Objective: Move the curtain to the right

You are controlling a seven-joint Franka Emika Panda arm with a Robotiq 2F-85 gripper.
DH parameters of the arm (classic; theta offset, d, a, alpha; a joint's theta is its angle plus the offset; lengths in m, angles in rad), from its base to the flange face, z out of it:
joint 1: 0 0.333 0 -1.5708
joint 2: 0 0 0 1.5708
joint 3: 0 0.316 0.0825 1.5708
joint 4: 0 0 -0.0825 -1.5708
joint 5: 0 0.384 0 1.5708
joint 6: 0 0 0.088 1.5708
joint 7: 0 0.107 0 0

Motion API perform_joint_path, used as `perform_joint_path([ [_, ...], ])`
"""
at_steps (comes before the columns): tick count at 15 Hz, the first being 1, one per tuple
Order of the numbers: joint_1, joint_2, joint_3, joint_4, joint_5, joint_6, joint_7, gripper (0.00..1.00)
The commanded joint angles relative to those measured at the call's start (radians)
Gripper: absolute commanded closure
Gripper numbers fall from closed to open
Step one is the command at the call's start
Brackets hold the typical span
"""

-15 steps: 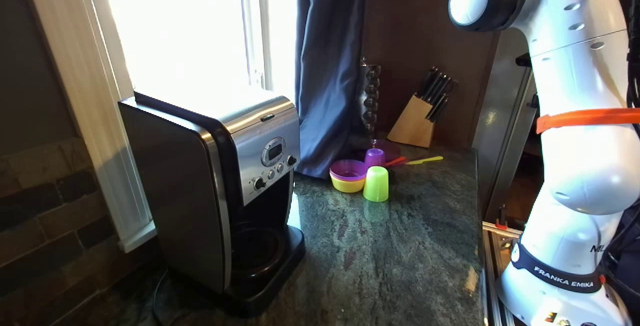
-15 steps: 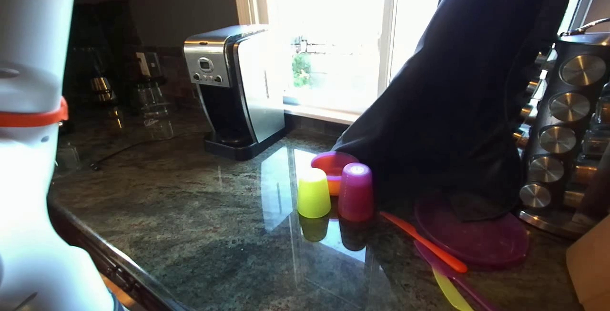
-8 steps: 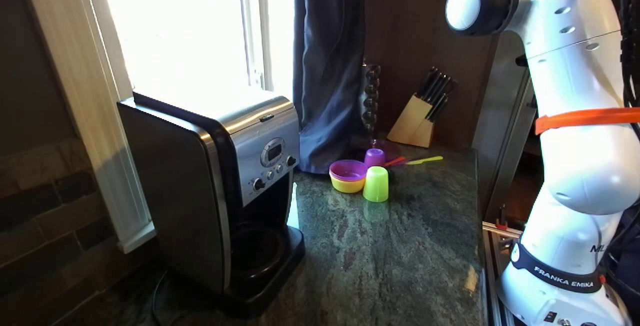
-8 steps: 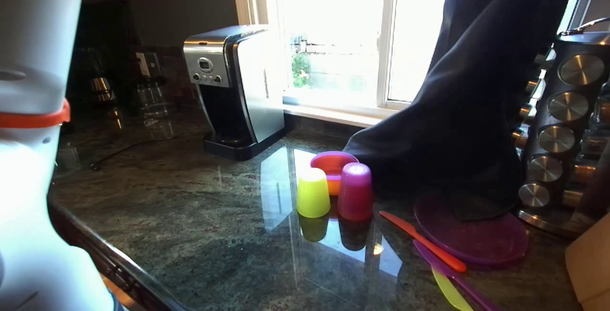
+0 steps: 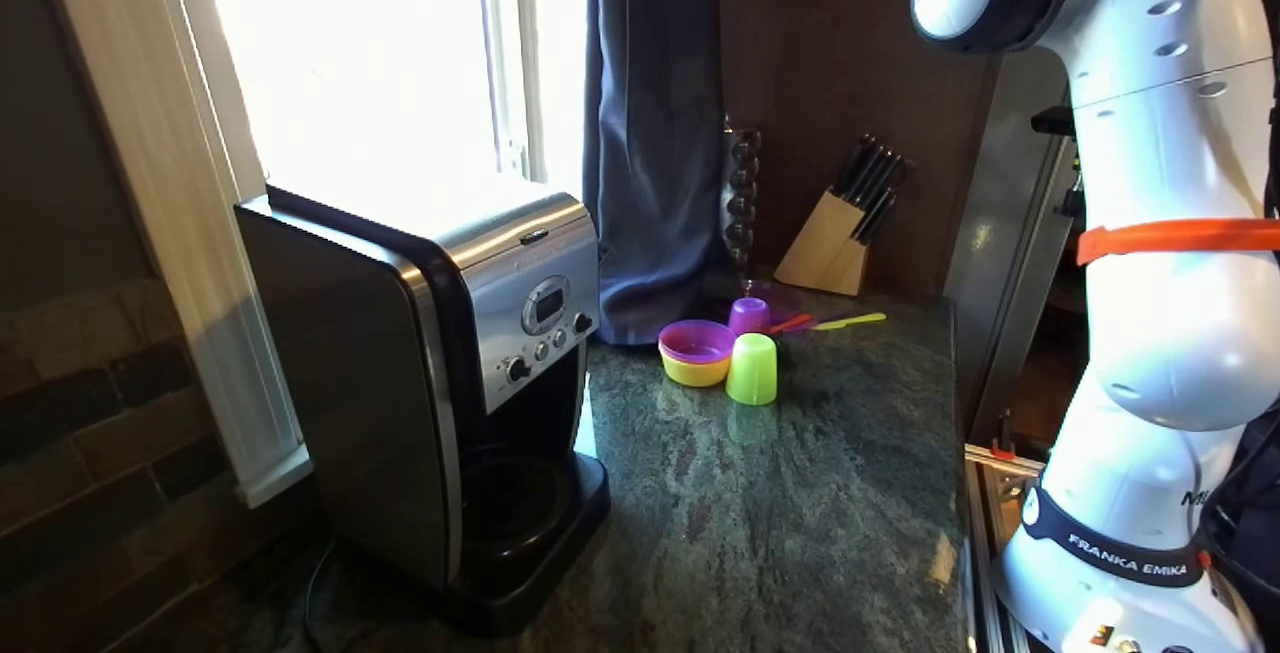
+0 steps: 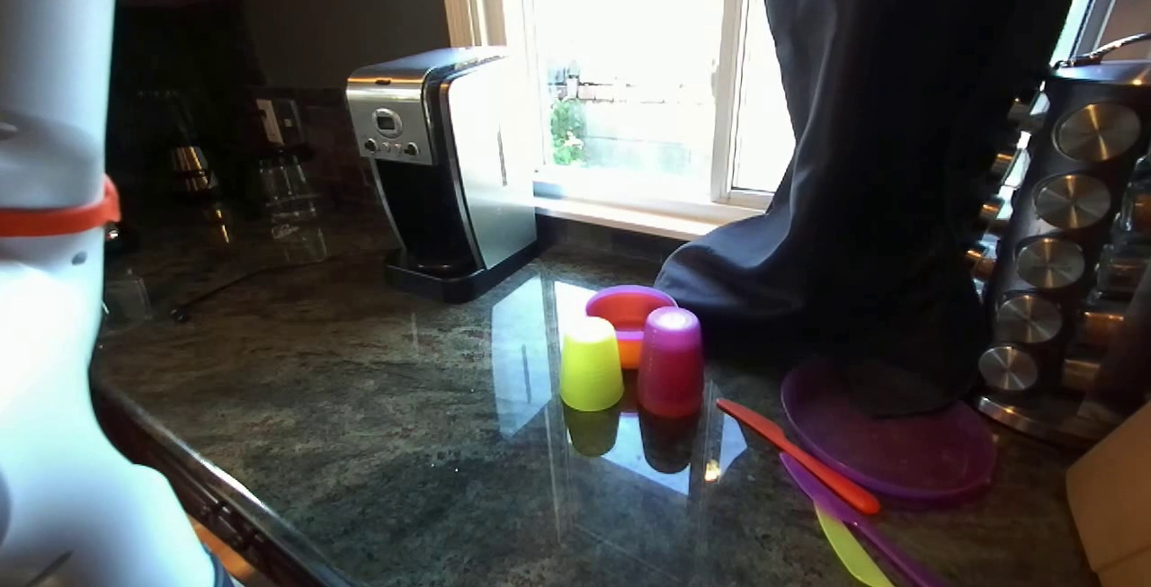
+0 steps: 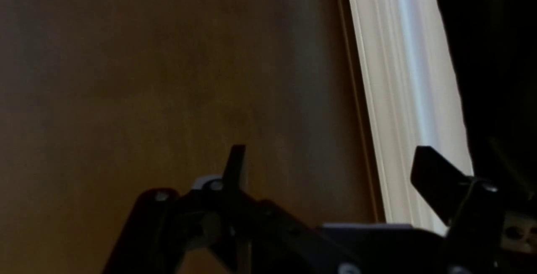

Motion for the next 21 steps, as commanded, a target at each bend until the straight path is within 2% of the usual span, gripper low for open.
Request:
perform_joint_path([
  [1,-0.026,-0.073,0.046,-0.038,0.064,-0.008,-0.251,0.0],
  [5,-0.041,-0.123,0.083,-0.067,0.13,-0.056,-0.49,0.0],
  [8,-0.025,-0.159,0.121,-0.105,0.203,-0.144,-0.565,0.0],
  [15,0.031,-0.228,0.228,-0.169,0.337,-0.405,-0.569,0.0],
  [21,0.067,-0.333,0.302,-0.286,0.466,-0.605,-0.581,0.0],
])
